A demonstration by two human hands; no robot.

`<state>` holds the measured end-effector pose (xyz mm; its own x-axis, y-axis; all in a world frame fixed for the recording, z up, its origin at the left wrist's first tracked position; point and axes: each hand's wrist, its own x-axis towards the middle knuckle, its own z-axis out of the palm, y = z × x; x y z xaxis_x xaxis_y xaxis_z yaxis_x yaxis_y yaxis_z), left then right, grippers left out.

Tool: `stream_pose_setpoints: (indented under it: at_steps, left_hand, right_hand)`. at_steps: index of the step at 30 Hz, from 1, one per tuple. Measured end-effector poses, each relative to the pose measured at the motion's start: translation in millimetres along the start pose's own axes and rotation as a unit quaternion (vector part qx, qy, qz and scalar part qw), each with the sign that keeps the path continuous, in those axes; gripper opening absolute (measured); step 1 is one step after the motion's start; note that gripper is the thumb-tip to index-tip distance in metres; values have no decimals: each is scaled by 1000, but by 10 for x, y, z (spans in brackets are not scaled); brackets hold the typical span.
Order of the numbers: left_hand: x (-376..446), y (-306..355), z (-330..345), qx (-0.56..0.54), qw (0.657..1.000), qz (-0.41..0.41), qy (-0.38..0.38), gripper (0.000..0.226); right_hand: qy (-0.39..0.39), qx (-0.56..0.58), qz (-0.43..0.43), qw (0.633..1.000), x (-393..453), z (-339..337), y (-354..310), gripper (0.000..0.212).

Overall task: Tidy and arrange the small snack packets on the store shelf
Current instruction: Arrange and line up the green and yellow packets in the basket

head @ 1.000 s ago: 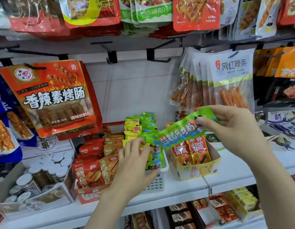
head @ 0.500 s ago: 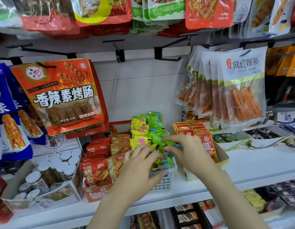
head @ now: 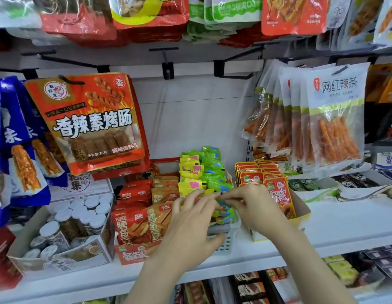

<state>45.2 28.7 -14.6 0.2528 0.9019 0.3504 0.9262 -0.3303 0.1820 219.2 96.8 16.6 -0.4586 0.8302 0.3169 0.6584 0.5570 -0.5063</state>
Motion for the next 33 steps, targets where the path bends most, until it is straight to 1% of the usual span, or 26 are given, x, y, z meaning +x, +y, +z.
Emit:
stream_pose_setpoints:
  at_steps: [1,2,4,5,6,9,13,17,20,21,22,24,25,26,29,30,33]
  left_hand:
    - [-4,-1,5,3,1000,-1,3,50]
    - [-10,-4,2,1,1000,0,6,50]
    - [-15,-8,-11,-7,1000,3,11,48]
    - [-18,-6,-14,-9,1000,3,10,47]
    - [-18,-3,-16,-9,1000,1,10,47]
    - [-8,-1,-19,-6,1000,-2,10,46]
    - [-5,0,-10,-10,1000,-3,19,44]
    - [-22,-1,0,-3,1000,-1,22,47]
    - [-49,-4,-10,-3,1000,0,15,49]
    - [-57,-3,-17,-6,1000,1,12,50]
    - [-62,2,-25,-9,1000,2,12,51]
    - [-70,12,-36,-12,1000,1,15,53]
    - [-69,17,-37,-9,1000,-1,17,54]
    - [-66,20,-37,-4,1000,-3,19,54]
    - [-48,39,-39,5,1000,-8,29,56]
    - [-42,51,-40,-7,999,-12,37,59]
    - [-12,95,-72,-96,993,-40,62,71]
  right_hand:
    - [-4,15,12,1000,2,-27,35,25]
    - [15,31,34,999,5,-58,78,26]
    - [111,47,72,990,31,-106,164,24]
    - [143,48,78,985,41,-106,181,20]
    - [155,48,76,984,52,-80,180,17]
    - [152,60,57,985,72,67,138,18]
    - [189,34,16,981,82,161,101,14]
    - [161,17,26,987,85,196,122,16]
    - [174,-4,-10,985,59,130,97,11]
    - [184,5,-19,983,49,67,81,9]
    - [195,32,-18,980,43,-27,64,6]
    - [199,140,9,970,29,-288,26,9]
    - [200,202,18,958,15,-434,-2,10]
    - [219,246,18,944,-10,-580,-22,10]
    - [320,297,-5,899,-135,-967,-69,19]
    - [337,303,-8,891,-177,-1057,-79,20]
    - [328,306,6,893,-250,-1157,-82,22]
